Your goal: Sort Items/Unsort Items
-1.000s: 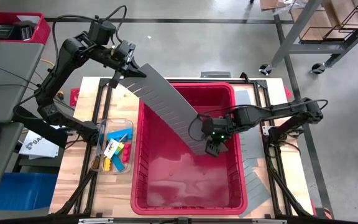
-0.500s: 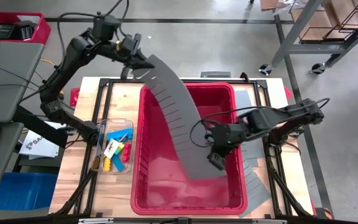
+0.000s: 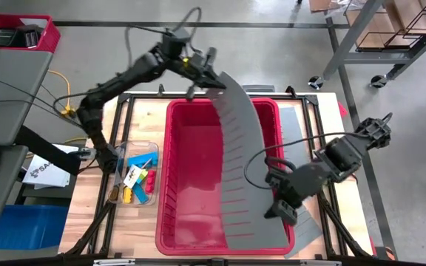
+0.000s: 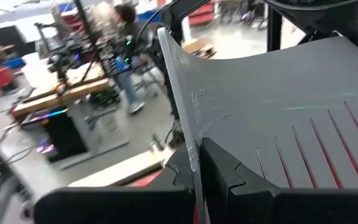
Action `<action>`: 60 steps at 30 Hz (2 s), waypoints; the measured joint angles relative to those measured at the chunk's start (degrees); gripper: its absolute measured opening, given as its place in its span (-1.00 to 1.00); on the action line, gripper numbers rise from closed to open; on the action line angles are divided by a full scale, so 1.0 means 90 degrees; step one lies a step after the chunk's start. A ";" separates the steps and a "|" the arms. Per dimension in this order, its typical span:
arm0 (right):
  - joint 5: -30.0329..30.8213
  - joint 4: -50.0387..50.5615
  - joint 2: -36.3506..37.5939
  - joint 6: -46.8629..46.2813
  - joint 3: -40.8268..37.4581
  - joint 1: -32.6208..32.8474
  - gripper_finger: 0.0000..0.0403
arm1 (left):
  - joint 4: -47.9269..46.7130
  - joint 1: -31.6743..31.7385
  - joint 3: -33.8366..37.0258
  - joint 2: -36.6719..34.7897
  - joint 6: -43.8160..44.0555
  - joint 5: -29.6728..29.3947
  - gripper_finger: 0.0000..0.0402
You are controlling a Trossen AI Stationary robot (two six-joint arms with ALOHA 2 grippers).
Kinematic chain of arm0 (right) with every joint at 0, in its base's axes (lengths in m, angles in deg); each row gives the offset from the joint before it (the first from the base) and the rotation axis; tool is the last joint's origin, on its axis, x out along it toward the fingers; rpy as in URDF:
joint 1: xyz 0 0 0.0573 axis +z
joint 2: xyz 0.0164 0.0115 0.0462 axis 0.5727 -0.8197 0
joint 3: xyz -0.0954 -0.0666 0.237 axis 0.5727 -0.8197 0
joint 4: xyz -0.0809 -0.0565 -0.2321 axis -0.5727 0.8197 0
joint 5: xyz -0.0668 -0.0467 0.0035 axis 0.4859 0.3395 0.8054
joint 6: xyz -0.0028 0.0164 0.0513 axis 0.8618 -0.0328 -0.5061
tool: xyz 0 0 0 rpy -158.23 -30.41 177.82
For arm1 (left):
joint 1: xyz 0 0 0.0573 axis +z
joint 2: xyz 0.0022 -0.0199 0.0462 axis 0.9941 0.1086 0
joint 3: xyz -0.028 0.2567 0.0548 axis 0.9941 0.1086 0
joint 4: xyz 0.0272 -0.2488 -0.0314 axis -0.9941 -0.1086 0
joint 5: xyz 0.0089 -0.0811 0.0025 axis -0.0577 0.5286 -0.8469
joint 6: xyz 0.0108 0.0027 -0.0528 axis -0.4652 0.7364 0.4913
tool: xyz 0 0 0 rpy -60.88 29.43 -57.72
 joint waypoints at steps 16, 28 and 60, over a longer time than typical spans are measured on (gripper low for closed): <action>-0.0266 0.0696 0.0044 -0.1201 0.0007 0.0878 -1.00 | 0.1736 -0.0153 0.0005 0.0873 0.1420 0.0775 -0.81; 0.0772 0.2145 0.0126 -0.1356 0.0004 0.0857 -1.00 | 0.1765 0.0240 0.0005 0.0815 0.1363 0.1047 -0.97; 0.1363 0.2572 0.0328 -0.2312 0.0005 0.0878 -1.00 | -0.0043 0.1023 0.0002 0.0229 0.1668 -0.0291 -0.16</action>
